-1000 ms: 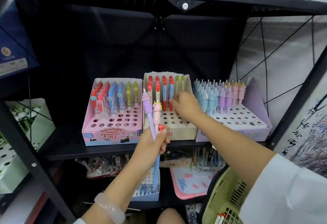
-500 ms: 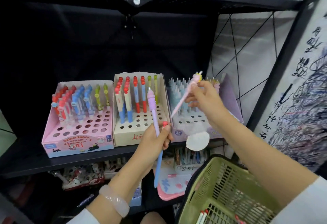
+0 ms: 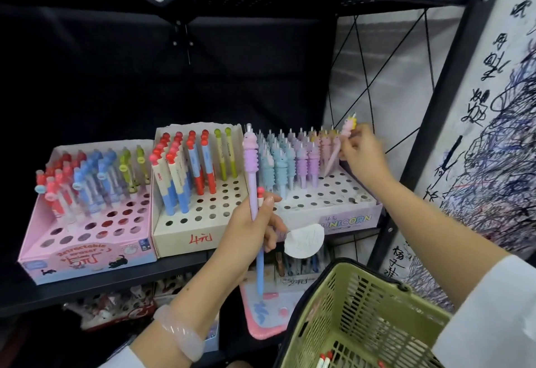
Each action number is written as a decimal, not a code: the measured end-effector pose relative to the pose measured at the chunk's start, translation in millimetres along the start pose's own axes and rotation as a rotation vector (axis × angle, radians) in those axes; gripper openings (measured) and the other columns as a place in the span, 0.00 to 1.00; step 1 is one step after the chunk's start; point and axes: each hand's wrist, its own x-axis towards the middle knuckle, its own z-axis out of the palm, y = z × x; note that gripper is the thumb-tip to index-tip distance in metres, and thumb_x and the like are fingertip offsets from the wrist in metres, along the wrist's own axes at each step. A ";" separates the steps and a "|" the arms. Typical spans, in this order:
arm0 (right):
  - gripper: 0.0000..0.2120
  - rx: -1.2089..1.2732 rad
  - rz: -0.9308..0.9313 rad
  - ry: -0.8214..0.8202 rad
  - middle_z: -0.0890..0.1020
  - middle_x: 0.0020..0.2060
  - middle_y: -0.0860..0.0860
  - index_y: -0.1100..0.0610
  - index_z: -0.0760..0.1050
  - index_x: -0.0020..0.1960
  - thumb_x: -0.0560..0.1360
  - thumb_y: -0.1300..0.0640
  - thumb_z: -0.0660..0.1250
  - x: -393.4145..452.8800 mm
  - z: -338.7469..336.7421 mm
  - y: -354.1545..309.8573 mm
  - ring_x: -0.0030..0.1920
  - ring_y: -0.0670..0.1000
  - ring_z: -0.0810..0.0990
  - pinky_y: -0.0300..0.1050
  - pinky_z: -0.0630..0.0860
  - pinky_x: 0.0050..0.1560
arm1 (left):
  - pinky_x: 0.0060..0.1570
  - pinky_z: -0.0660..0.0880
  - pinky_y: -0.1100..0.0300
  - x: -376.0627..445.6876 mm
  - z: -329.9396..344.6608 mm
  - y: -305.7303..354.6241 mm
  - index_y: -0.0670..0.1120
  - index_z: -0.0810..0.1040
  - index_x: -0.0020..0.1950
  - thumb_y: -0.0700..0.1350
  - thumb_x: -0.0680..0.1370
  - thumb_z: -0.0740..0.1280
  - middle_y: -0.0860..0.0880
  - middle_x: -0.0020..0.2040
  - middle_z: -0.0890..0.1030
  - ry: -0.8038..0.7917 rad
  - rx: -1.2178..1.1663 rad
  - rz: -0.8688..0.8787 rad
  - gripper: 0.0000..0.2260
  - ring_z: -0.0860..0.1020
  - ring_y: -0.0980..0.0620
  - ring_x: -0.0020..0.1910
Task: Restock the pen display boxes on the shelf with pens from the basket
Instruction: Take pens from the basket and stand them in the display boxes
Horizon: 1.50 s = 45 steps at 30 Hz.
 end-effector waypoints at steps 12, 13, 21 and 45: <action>0.10 -0.191 -0.119 -0.091 0.79 0.40 0.53 0.62 0.69 0.55 0.78 0.56 0.62 7.3 11.9 -8.0 0.42 0.55 0.78 0.45 0.73 0.43 | 0.28 0.68 0.68 3.1 -5.8 -16.5 0.46 0.76 0.48 0.46 0.81 0.57 0.56 0.28 0.75 -0.002 0.058 -0.020 0.09 0.69 0.59 0.25; 0.11 -0.205 -0.110 -0.110 0.79 0.39 0.53 0.62 0.69 0.56 0.78 0.55 0.62 6.3 14.4 -6.3 0.42 0.55 0.78 0.45 0.74 0.43 | 0.28 0.68 0.68 2.8 -7.1 -17.3 0.47 0.76 0.48 0.46 0.81 0.57 0.56 0.29 0.75 -0.005 0.063 -0.016 0.09 0.69 0.59 0.26; 0.12 -0.223 -0.018 -0.207 0.82 0.44 0.58 0.62 0.68 0.56 0.78 0.55 0.61 8.5 17.1 -4.8 0.45 0.57 0.81 0.49 0.76 0.48 | 0.29 0.69 0.66 -0.8 -15.1 -18.8 0.46 0.77 0.47 0.45 0.81 0.57 0.55 0.30 0.75 0.006 0.005 -0.020 0.10 0.69 0.58 0.26; 0.01 0.505 0.084 -0.549 0.81 0.37 0.49 0.53 0.73 0.49 0.77 0.56 0.63 -86.5 40.2 -104.4 0.33 0.41 0.79 0.33 0.76 0.36 | 0.28 0.69 0.67 -18.3 -12.0 0.5 0.45 0.75 0.49 0.40 0.80 0.60 0.55 0.28 0.78 -0.035 -0.032 -0.028 0.05 0.70 0.59 0.26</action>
